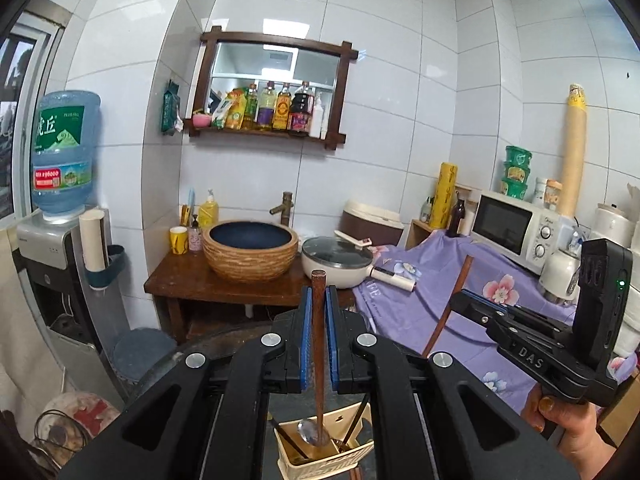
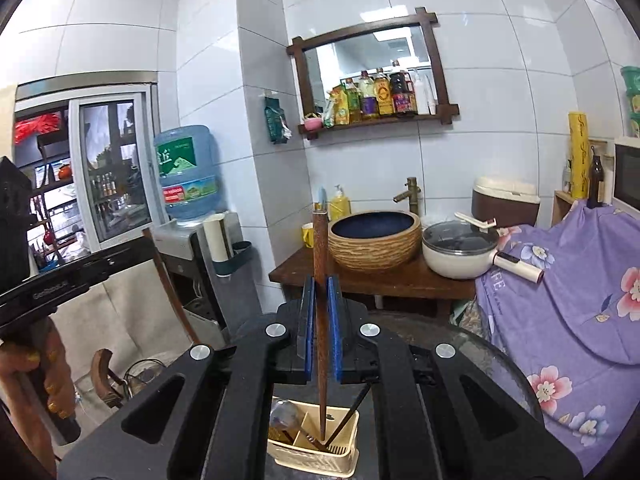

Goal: Organize utensils
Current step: 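Carry both wooden chopsticks to the holder, lower them in and open both tools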

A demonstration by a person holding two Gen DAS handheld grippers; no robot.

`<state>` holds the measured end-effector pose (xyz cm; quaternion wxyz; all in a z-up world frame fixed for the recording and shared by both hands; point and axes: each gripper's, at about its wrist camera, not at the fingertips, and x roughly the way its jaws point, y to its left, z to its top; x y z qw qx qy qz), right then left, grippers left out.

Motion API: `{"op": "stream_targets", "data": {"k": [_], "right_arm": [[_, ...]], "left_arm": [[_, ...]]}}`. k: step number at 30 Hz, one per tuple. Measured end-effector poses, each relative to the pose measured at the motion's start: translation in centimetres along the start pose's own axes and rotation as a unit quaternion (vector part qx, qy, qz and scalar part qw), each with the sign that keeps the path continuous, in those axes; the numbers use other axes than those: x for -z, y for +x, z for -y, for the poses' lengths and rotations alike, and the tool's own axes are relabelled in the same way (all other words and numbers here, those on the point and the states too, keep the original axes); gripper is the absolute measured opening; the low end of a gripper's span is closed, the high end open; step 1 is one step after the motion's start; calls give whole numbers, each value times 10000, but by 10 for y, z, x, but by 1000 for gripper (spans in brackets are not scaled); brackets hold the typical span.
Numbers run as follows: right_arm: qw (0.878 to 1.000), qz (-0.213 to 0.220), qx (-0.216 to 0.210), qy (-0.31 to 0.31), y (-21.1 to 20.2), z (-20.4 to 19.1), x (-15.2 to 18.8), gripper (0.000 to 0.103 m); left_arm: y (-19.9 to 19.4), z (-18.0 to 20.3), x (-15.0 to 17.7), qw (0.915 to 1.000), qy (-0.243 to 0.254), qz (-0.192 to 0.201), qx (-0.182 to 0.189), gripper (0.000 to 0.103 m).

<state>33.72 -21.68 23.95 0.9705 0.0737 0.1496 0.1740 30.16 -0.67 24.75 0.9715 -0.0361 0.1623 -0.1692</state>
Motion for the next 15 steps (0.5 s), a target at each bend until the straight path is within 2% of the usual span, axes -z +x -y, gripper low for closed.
{"op": "stream_targets", "data": {"k": [7, 15], "right_arm": [[9995, -284, 107, -99, 37, 2, 45, 8], [9978, -637, 164, 6, 61, 6, 88, 8]], "left_arm": [[22, -5, 28, 9997, 104, -73, -219, 7], [51, -14, 71, 9986, -134, -493, -138, 7]]}}
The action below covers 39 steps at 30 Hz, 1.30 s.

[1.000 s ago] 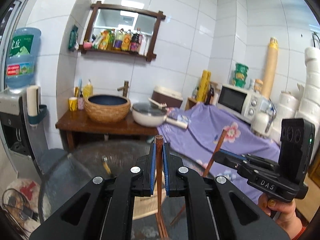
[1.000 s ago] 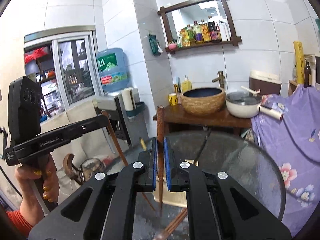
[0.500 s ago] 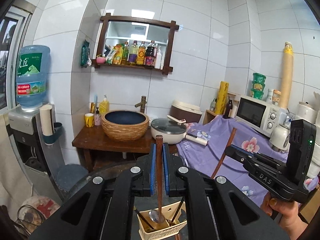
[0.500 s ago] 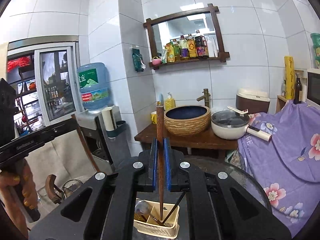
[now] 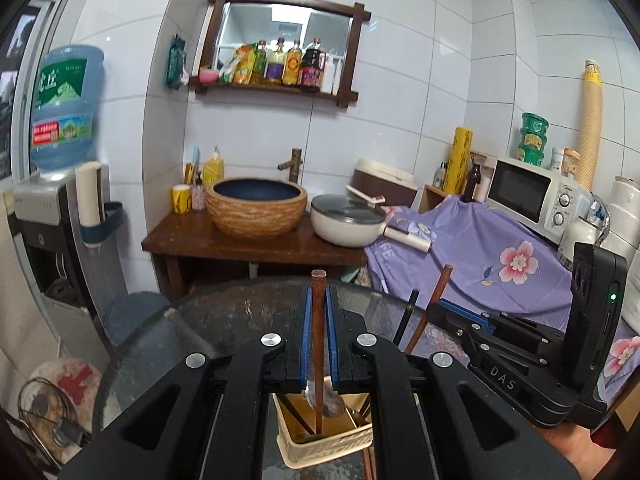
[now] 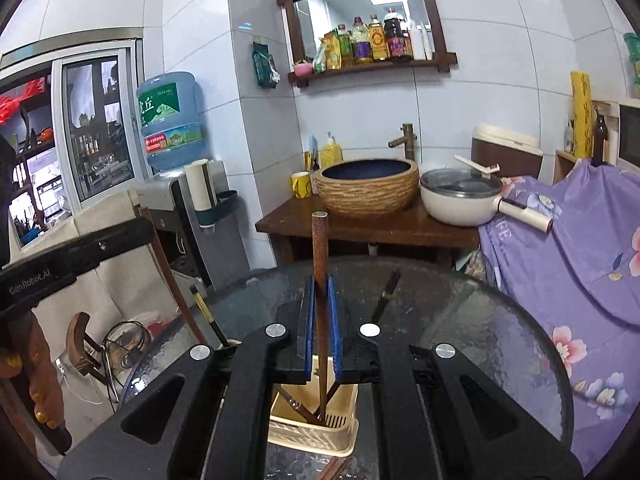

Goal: Organize utensils
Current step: 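Carry both wooden chopsticks to the holder, lower them in and open both tools, then move both tools back down to the remaining chopsticks and clear spoon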

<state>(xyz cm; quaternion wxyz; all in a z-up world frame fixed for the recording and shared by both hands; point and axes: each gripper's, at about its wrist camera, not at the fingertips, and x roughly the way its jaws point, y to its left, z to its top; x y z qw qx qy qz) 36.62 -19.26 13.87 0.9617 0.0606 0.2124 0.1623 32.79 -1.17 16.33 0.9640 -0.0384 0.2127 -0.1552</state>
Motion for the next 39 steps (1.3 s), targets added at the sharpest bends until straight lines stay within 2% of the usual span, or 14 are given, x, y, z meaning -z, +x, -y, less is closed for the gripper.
{"op": "stream_targets", "data": {"k": [9, 11, 12, 13, 14, 16, 22, 23, 26, 32, 34, 39], "right_arm": [[9998, -156, 95, -25, 13, 2, 22, 8], [9998, -175, 101, -79, 13, 2, 26, 12], [9997, -182, 102, -114, 13, 2, 27, 28], [9997, -161, 130, -127, 11, 2, 29, 57], [9997, -99, 164, -136, 9, 2, 30, 66], [9994, 97, 224, -225, 0, 0, 32, 67], [9991, 148, 232, -321, -25, 0, 45, 67], [9991, 140, 236, -309, -30, 1, 49, 67], [9994, -38, 241, -252, -40, 6, 62, 68], [9976, -655, 241, -39, -47, 18, 110, 68], [9960, -828, 338, -80, -47, 19, 128, 68], [9920, -1209, 335, 137, -44, 26, 166, 68]], "left_arm": [[24, -9, 32, 9991, -139, -390, 38, 7], [25, -11, 35, 9989, -207, -419, 104, 11], [24, -12, 36, 9988, -217, -420, 116, 18], [23, -11, 37, 9989, -206, -402, 114, 29], [19, -9, 38, 9992, -166, -346, 113, 36], [10, -6, 41, 9996, -95, -214, 125, 53], [-15, 2, 58, 9998, -54, -71, 196, 80], [-20, 2, 67, 9996, -65, -121, 235, 81], [-24, 2, 88, 9986, -96, -385, 359, 82], [-14, 9, 152, 9893, 64, -1342, 562, 81], [-11, 13, 169, 9856, 139, -1583, 578, 76], [6, 28, 217, 9685, 181, -2311, 909, 61]]}}
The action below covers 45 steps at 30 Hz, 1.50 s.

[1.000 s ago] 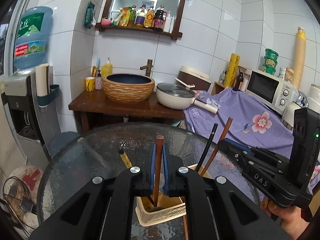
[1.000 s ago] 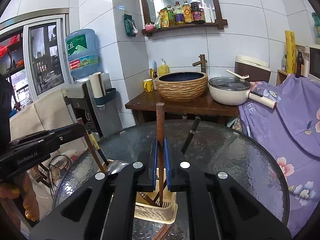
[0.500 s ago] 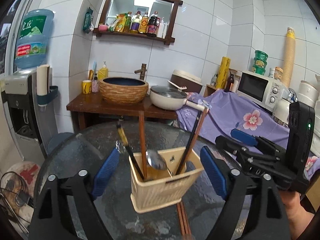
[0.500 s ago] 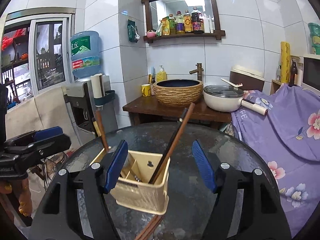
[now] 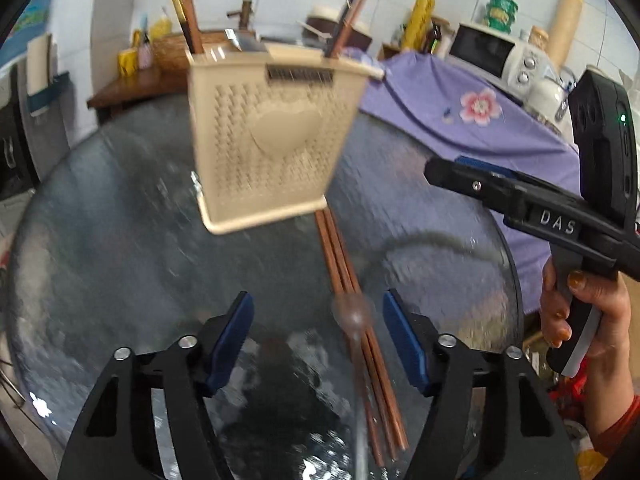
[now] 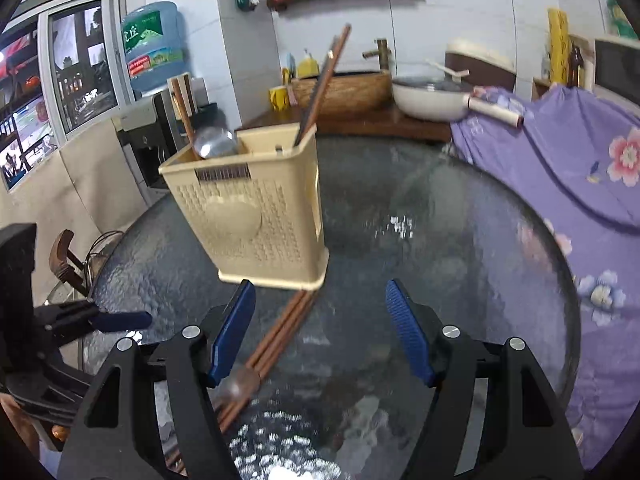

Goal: Organize utensils
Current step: 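Move both tools back down to the remaining chopsticks and clear spoon, then grasp the clear plastic spoon with the left tool and lift it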

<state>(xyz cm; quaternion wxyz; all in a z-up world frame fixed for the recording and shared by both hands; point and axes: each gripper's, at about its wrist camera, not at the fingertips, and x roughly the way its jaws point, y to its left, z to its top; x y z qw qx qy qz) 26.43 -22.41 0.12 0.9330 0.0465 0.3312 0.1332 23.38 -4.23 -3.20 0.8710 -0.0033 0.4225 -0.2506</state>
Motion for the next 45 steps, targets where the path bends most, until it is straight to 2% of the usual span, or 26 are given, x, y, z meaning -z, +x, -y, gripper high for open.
{"op": "stream_targets", "data": {"k": [4, 11, 16, 21, 31, 34, 39, 45], "right_arm": [[9997, -216, 35, 106, 5, 5, 23, 68], [9989, -374, 144, 254, 6, 16, 43, 68], [9982, -432, 112, 410, 5, 23, 50, 68], [9979, -497, 114, 397, 5, 24, 53, 68], [9975, -580, 25, 394, 10, 17, 58, 68], [9974, -596, 34, 415, 10, 17, 58, 68], [9970, -622, 25, 456, 12, 18, 58, 68], [9961, -785, -12, 391, 24, 8, 54, 68]], "left_arm": [[17, 10, 11, 9996, 25, -240, 153, 59], [36, 29, 12, 9988, 249, -419, 70, 59], [56, 37, 11, 9976, 330, -616, 6, 50], [60, 39, 5, 9979, 209, -617, 13, 37], [68, 41, -2, 9970, 352, -657, -203, 34], [69, 41, -2, 9969, 355, -655, -261, 24], [62, 32, -6, 9984, 69, -550, -54, 13], [46, 22, -5, 9994, -32, -343, -47, 12]]}}
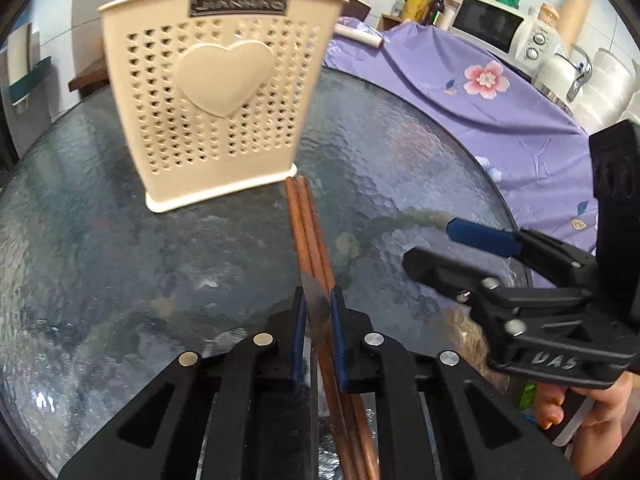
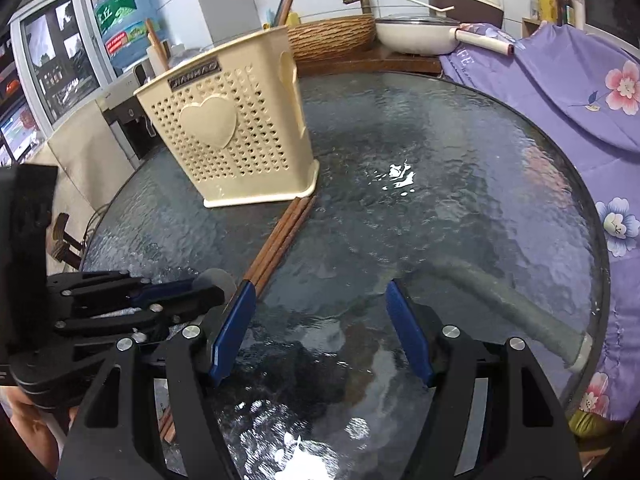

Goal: Organize utensils
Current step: 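Grasp the clear plastic spoon with the left tool and lift it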

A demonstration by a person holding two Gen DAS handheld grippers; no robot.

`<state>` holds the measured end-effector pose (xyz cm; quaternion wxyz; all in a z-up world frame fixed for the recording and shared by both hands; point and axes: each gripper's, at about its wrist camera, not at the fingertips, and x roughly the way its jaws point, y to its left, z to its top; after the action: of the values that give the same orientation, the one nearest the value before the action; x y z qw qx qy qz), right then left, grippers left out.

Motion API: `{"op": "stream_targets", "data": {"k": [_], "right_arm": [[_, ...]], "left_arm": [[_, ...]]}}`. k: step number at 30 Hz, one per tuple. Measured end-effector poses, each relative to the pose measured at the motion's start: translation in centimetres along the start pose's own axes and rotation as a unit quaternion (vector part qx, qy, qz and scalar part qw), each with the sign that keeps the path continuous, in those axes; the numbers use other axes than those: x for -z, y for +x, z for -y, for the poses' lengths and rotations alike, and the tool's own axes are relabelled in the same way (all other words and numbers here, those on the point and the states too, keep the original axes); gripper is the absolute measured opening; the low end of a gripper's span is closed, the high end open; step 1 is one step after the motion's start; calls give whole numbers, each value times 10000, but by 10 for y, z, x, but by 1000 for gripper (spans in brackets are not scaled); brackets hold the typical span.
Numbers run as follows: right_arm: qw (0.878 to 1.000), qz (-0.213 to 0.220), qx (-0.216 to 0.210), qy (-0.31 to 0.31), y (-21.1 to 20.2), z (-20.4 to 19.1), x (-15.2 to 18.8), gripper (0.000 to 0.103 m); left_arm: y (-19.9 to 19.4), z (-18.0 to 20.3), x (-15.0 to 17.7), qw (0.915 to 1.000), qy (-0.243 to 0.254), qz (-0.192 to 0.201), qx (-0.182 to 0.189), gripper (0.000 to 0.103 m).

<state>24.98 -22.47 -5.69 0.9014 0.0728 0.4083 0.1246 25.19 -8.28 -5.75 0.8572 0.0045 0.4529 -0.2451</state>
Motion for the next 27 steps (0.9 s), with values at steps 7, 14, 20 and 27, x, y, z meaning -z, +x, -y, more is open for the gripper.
{"op": "stream_targets", "data": {"k": [7, 14, 20, 27], "right_arm": [[9991, -283, 168, -256, 26, -23, -5, 68], [9968, -438, 491, -457, 47, -31, -10, 68], [9942, -559, 657, -638, 55, -33, -14, 65], [9922, -756, 721, -686, 62, -24, -22, 56]], "left_arm": [[-5, -18, 0, 9997, -209, 74, -63, 7], [-10, -40, 0, 9987, -488, 121, 11, 7], [-9, -56, 2, 9974, -709, 121, 91, 7], [-10, -68, 4, 9964, -841, 128, 63, 7]]}}
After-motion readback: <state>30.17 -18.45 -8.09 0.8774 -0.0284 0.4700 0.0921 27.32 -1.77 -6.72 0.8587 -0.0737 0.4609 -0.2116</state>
